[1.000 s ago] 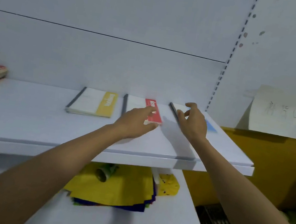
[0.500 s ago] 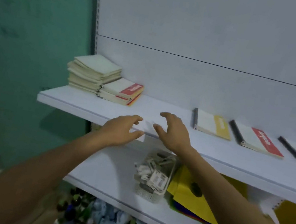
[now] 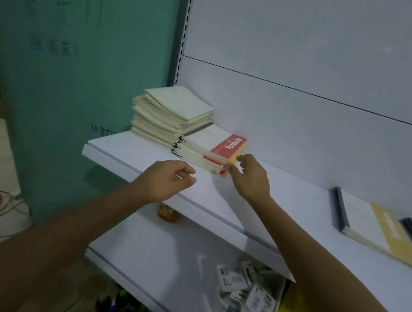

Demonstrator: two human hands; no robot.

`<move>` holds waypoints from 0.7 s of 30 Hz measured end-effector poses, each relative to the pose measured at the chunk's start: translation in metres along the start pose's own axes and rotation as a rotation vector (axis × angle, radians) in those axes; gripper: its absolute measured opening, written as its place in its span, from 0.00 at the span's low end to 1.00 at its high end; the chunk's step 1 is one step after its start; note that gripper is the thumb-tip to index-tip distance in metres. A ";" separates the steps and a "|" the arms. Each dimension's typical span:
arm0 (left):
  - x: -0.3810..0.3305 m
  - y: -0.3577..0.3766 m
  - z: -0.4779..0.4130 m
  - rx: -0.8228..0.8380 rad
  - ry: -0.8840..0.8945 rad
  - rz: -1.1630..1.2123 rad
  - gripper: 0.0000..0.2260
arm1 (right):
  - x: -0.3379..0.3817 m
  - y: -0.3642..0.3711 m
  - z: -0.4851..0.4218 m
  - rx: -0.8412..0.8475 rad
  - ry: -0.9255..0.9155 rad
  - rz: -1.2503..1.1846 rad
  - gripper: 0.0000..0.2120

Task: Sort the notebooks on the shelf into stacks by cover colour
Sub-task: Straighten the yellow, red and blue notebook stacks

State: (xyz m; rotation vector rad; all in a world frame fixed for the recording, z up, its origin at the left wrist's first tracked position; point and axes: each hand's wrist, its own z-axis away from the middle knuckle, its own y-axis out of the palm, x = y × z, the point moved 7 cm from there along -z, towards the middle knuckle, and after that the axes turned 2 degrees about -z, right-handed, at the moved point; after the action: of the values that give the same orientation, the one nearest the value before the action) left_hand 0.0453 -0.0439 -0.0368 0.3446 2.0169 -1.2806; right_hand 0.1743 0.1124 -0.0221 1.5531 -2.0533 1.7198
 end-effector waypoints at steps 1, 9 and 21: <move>0.001 -0.003 -0.007 -0.006 0.017 0.002 0.13 | 0.001 0.003 -0.012 -0.015 -0.029 0.074 0.19; 0.011 -0.002 -0.058 -0.039 0.134 0.021 0.09 | 0.020 0.065 -0.058 0.057 -0.320 0.349 0.27; 0.061 0.006 -0.118 0.160 0.006 0.587 0.05 | 0.033 0.075 -0.058 -0.244 -0.342 0.519 0.17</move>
State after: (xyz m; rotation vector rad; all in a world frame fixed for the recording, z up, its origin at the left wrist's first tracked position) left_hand -0.0443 0.0527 -0.0529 0.9365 1.6382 -1.0569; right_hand 0.0753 0.1267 -0.0343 1.3991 -2.9176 1.2979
